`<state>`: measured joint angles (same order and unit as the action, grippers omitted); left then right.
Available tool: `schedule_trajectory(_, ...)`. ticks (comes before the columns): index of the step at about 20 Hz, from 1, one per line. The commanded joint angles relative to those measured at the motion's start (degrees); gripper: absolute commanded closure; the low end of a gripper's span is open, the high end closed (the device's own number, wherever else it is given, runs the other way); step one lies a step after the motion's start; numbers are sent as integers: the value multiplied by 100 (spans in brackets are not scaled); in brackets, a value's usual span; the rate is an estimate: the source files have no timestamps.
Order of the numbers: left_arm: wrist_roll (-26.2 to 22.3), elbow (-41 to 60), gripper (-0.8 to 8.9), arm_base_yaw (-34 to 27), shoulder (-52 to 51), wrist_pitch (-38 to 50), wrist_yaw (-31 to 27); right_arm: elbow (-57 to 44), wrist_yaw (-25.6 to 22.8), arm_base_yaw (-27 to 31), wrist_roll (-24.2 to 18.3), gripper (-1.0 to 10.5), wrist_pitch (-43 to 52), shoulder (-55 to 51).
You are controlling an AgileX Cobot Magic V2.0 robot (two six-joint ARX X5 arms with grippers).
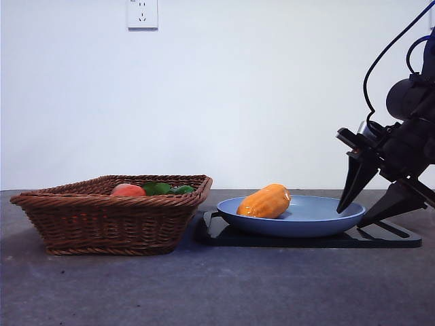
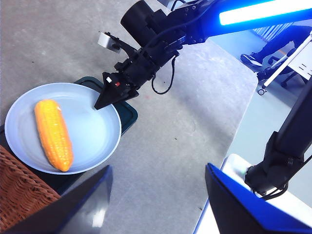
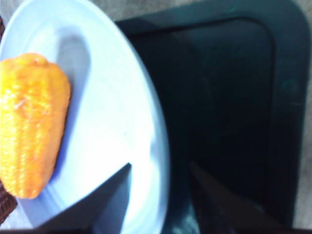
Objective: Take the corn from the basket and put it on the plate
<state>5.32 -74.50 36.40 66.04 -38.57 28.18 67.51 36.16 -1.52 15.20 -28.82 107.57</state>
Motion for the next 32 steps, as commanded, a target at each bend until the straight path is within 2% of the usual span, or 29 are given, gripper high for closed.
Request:
schedule_trajectory(1,9,-109,501,31,39,39,-17,125,-20,72,-205,727,-186,-264)
schedule_trajectory(5,-9,-109,501,31,39,42,-17,125,-286,186,-564,727,-844,-1318)
schedule_trajectory(9,-9,-109,501,31,39,35,-17,125,-304,107,-1069,727,-1862,-2750)
schedule_trajectory(16,-162,-107,503,-22,44,-203,-114,116,-332,-804,-1320,732,-3049,-4675)
schedule_trajectory(19,-332,-107,544,-24,66,-662,-603,105,-363,-1185,-1329,735,-3300,-4994)
schedule_trajectory(21,-341,-107,592,-35,79,-852,-691,72,-476,-1425,-1325,779,-3368,-5077)
schedule_trajectory(23,-341,-107,675,-39,79,-953,-691,-79,-669,-1666,-1327,858,-3379,-5080)
schedule_trajectory(25,-341,-107,784,-39,79,-1032,-695,-387,-686,-1888,-1327,913,-3215,-5077)
schedule_trajectory(26,-343,-107,807,-39,79,-1049,-699,-592,-684,-2000,-1325,945,-3005,-5080)
schedule_trajectory(32,-358,-107,806,-39,79,-1108,-704,-1043,-656,-2328,-1255,945,-2330,-5075)
